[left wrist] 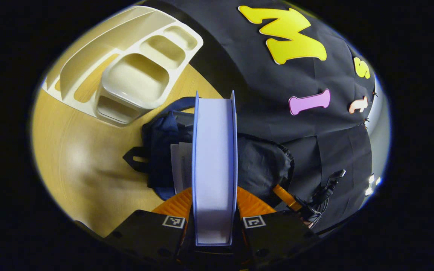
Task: Open the schoolbag, grab two books from the bookshelf and put them into the schoolbag.
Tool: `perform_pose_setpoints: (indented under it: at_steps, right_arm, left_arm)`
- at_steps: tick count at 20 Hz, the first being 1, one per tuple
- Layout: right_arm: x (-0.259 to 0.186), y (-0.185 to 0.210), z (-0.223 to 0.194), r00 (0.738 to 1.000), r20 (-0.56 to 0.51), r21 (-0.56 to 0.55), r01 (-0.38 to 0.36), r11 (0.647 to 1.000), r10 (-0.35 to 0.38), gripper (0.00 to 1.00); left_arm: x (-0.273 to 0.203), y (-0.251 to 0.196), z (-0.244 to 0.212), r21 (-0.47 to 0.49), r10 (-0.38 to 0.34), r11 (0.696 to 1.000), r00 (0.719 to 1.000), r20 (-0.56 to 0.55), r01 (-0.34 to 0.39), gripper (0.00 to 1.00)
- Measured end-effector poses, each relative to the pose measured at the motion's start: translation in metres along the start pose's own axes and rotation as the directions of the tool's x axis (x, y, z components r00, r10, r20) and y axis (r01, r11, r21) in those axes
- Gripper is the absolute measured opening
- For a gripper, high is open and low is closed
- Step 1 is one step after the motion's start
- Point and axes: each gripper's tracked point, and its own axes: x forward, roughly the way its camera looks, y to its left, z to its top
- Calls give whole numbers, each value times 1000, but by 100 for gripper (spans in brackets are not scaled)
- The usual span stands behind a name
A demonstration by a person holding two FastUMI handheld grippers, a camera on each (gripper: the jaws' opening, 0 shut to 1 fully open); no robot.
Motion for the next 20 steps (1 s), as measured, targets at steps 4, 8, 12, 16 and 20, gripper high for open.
perform_pose_setpoints:
  at_steps: [4, 8, 12, 16, 20]
  right_arm:
    - [-1, 0, 4, 1000, -2, 11, -5, 1000, 5, 1]
    - [0, 1, 7, 1000, -7, 17, -7, 1000, 7, 1]
    - [-7, 2, 21, 1000, 13, 5, -2, 1000, 2, 1]
    - [-10, 11, 24, 1000, 3, 5, -21, 1000, 21, 1]
    - [-11, 11, 28, 1000, 3, 1, -13, 1000, 13, 1]
  left_arm:
    - [22, 10, -7, 5, -20, 1000, 1000, -1, 20, 42]
    - [43, 8, -19, -37, -64, 997, 998, -21, 63, 42]
    - [70, -2, -24, -40, -91, 995, 996, -21, 90, 41]
    - [100, -11, -33, -55, -126, 991, 992, -30, 124, 42]
    - [130, -9, -46, -79, -157, 985, 986, -55, 152, 42]
